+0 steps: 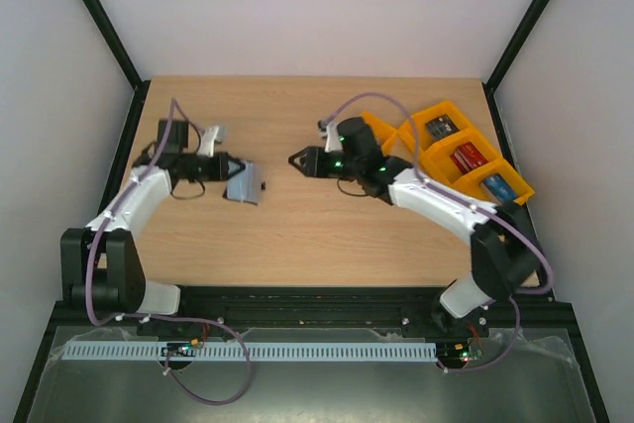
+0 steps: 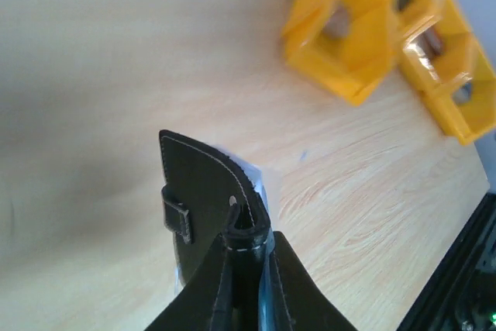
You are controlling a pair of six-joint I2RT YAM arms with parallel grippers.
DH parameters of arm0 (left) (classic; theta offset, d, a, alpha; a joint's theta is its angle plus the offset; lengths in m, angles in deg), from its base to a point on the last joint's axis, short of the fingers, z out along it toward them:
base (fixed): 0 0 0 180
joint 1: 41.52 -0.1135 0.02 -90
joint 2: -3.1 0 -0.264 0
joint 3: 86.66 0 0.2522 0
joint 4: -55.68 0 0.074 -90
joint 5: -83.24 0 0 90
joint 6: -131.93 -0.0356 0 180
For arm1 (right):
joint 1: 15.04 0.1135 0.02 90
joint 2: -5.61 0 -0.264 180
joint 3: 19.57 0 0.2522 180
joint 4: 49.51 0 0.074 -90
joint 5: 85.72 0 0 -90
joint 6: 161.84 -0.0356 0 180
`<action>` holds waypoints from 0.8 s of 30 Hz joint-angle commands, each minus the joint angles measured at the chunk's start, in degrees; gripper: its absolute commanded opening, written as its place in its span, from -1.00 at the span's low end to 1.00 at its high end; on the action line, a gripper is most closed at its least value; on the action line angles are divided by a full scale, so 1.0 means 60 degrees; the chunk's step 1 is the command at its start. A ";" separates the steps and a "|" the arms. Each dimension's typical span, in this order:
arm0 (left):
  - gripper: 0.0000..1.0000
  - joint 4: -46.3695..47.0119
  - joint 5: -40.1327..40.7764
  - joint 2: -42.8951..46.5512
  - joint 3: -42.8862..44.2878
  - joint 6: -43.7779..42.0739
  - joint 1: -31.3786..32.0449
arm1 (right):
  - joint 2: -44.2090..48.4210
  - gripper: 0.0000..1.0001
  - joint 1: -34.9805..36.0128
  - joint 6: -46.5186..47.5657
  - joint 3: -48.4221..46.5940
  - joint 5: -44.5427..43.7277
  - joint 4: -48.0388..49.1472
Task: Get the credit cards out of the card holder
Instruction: Remove the credit card from the card holder.
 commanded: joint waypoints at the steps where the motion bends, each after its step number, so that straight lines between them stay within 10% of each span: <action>1: -0.96 -0.3774 -0.1228 0.0091 0.3066 -0.3951 0.0113 | 0.1500 -0.20 -0.0280 0.1387 0.0123 0.0260 0.0462; 13: -0.96 -0.8139 -0.4301 0.0489 0.9912 -0.6444 0.0172 | 0.3533 0.44 -0.0285 0.2287 0.0313 0.1470 0.3382; 24: -0.96 -0.7308 -0.5732 0.0688 1.0526 -0.4624 0.0259 | 0.3056 0.44 0.0141 0.2365 -0.0290 0.2289 0.3894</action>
